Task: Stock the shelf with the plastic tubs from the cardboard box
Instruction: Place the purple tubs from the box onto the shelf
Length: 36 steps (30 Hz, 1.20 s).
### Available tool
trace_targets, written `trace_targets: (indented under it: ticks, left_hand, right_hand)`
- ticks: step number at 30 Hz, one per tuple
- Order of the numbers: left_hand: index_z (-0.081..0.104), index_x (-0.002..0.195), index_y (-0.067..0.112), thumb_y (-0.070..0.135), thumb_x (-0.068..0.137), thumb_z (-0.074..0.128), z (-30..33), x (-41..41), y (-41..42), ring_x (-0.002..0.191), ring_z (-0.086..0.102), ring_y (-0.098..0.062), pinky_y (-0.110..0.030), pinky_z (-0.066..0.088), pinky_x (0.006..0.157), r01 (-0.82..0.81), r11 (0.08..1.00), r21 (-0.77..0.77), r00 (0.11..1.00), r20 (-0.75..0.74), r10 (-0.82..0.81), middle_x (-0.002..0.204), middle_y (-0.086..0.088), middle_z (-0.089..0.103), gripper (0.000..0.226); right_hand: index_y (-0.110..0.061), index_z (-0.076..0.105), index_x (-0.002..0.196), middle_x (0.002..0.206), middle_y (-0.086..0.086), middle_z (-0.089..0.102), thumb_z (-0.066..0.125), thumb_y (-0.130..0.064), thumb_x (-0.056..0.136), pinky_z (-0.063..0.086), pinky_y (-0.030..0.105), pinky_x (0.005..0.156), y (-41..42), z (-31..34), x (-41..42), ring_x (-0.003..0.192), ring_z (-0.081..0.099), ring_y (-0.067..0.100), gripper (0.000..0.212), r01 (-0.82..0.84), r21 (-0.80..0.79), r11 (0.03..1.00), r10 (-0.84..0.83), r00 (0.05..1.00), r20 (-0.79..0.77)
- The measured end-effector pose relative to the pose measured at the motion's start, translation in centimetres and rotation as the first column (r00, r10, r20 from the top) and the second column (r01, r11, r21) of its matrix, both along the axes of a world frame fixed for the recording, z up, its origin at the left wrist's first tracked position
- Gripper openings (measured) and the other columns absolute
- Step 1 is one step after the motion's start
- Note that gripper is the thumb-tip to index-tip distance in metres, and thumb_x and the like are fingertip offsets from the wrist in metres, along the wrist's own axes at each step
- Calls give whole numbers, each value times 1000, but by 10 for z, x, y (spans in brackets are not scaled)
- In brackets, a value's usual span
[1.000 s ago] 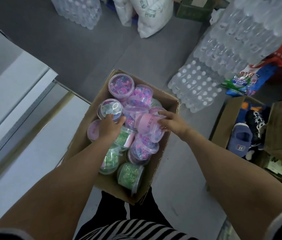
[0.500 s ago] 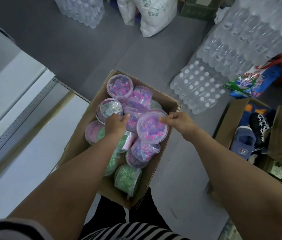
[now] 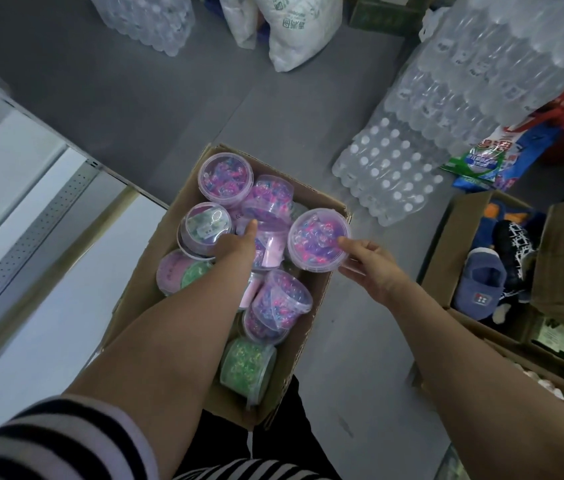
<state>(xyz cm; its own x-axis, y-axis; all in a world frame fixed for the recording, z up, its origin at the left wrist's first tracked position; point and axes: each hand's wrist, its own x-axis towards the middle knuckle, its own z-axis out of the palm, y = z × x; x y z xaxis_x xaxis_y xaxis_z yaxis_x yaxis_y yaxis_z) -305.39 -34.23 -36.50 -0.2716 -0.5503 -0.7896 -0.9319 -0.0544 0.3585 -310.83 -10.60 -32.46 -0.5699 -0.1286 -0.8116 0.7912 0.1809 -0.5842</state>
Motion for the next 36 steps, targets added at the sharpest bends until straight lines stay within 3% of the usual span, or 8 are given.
trace_targets:
  ticks: [7,15,19,21,26,31,34,36]
  left_hand:
    - [46,136,1,59,79,65,7,-6,-2,111,59,-34,-37,48,91,-98,991,96,995,11,97,125,-15,59,83]
    - [59,122,9,51,28,88,-39,16,-17,85,69,-28,-46,58,82,-253,904,343,946,-107,306,101,-6,70,107]
    - [57,122,9,20,78,78,39,36,-12,78,62,-20,-38,57,79,-206,857,472,917,-214,338,91,-3,61,50]
    - [55,122,13,15,85,71,53,48,-15,81,58,-19,-36,53,74,-179,841,510,910,-239,339,92,0,57,40]
    - [57,122,15,22,77,80,65,90,-40,121,53,-23,-42,54,88,-177,792,585,881,-263,392,129,-4,57,51]
    - [62,114,15,24,67,87,99,150,-69,107,62,-24,-36,59,65,-194,792,579,814,-356,459,121,-8,63,54]
    - [59,117,15,28,74,82,129,192,-84,96,64,-25,-29,56,49,-203,823,531,772,-430,468,106,-7,62,50]
    - [57,117,11,36,71,83,148,225,-93,93,67,-25,-30,56,55,-231,823,518,747,-447,491,107,-9,65,58]
  right_hand:
    - [-12,54,94,111,17,67,82,-34,76,59,29,76,11,4,23,111,66,31,40,107,18,994,-107,994,4]
    - [-6,55,126,121,11,66,84,-38,74,58,31,79,10,24,62,107,68,23,67,229,-13,973,-229,973,12]
    - [-8,54,130,118,10,70,86,-43,70,60,30,73,0,37,88,104,71,22,76,303,-39,952,-303,953,-13]
    - [-7,56,129,118,12,71,86,-45,67,60,31,73,-6,42,101,104,71,24,79,317,-44,947,-318,947,-34]
    - [-6,57,128,113,15,72,83,-47,71,60,33,79,-27,61,139,100,69,28,75,294,-73,953,-300,951,-74]
    - [-8,61,125,94,14,58,90,-59,50,59,26,68,-51,91,170,87,58,25,95,194,-88,977,-202,974,-98]
    - [-14,62,104,65,2,48,85,-55,61,52,23,57,-70,120,187,58,49,13,64,73,-185,980,-100,985,-139]
    - [-15,62,97,58,-3,45,82,-54,67,50,22,58,-84,136,203,51,45,10,53,30,-222,975,-68,984,-165]
